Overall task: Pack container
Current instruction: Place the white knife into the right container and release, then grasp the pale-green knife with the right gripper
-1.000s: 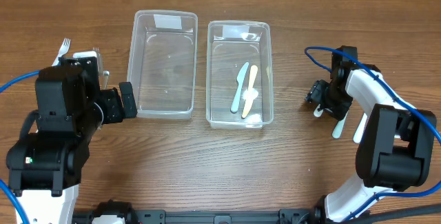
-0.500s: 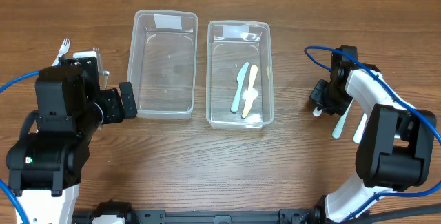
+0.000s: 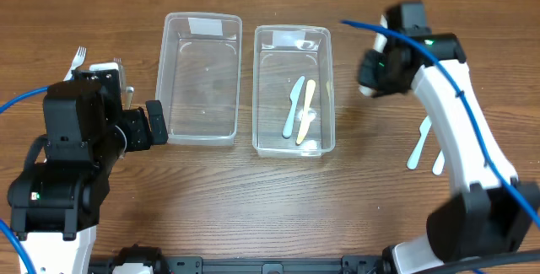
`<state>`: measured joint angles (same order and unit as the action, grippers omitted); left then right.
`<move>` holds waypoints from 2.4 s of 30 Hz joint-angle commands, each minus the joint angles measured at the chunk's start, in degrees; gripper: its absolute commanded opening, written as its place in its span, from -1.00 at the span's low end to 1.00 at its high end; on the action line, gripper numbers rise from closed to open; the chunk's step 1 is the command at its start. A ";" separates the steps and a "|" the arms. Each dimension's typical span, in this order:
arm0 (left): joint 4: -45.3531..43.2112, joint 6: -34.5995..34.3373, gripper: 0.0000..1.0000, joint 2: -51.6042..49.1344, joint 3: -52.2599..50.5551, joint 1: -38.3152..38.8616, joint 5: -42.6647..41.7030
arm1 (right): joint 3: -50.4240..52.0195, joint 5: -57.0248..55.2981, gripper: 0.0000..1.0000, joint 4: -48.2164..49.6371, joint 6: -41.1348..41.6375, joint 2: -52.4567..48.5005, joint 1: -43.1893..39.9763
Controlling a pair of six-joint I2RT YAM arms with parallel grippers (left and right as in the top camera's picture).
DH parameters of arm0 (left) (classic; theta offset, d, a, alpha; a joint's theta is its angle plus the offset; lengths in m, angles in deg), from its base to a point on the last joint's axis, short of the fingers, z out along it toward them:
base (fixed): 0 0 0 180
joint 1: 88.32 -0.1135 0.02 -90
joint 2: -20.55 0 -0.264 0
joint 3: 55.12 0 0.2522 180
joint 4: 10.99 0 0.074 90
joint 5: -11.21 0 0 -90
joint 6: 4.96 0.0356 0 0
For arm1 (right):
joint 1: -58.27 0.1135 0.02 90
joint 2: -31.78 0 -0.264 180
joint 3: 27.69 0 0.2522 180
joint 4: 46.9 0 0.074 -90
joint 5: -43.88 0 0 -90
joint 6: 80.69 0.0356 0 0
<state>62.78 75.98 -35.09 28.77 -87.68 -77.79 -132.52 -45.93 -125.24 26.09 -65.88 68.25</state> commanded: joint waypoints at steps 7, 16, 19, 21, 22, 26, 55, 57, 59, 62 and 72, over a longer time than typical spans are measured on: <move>-0.26 0.26 1.00 0.02 1.38 -0.31 -1.03 | -2.56 -0.50 -0.90 0.74 -1.36 -10.14 21.31; -0.22 0.24 1.00 0.02 1.40 -0.31 -1.05 | -2.56 -0.50 0.04 2.29 -2.05 -19.02 21.64; -0.24 0.26 1.00 0.02 1.38 -0.31 -1.03 | -2.73 -0.50 0.10 1.70 -1.84 -16.50 20.11; -0.24 0.26 1.00 0.02 1.38 -0.31 -1.03 | -2.82 -0.52 0.11 1.64 -0.50 -11.37 17.22; -0.24 0.26 1.00 0.02 1.38 -0.31 -1.03 | -2.82 -0.50 0.12 1.46 0.35 -9.14 15.69; -0.24 0.26 1.00 0.02 1.38 -0.31 -1.03 | -2.82 -0.50 0.48 -2.29 5.01 3.37 1.79; -0.20 0.26 1.00 0.02 1.38 -0.31 -0.98 | 38.56 -0.52 1.00 16.20 2.32 7.13 -25.66; -0.20 0.28 1.00 0.02 1.38 -0.31 -0.98 | 39.45 -0.55 1.00 17.49 2.29 6.32 -25.66; -0.20 0.26 1.00 0.02 1.38 -0.31 -0.98 | 39.63 -0.52 0.99 18.25 2.29 5.09 -25.66; -0.20 0.28 1.00 0.02 1.38 -0.31 -0.98 | 39.63 -0.52 1.00 18.88 2.21 2.29 -25.66; -0.22 0.26 1.00 0.02 1.38 -0.31 -0.98 | 39.63 -0.42 0.72 18.91 1.20 -3.30 -25.64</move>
<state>62.80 75.98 -35.09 28.77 -87.68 -77.79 -93.90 -47.53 -107.10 27.73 -66.04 42.61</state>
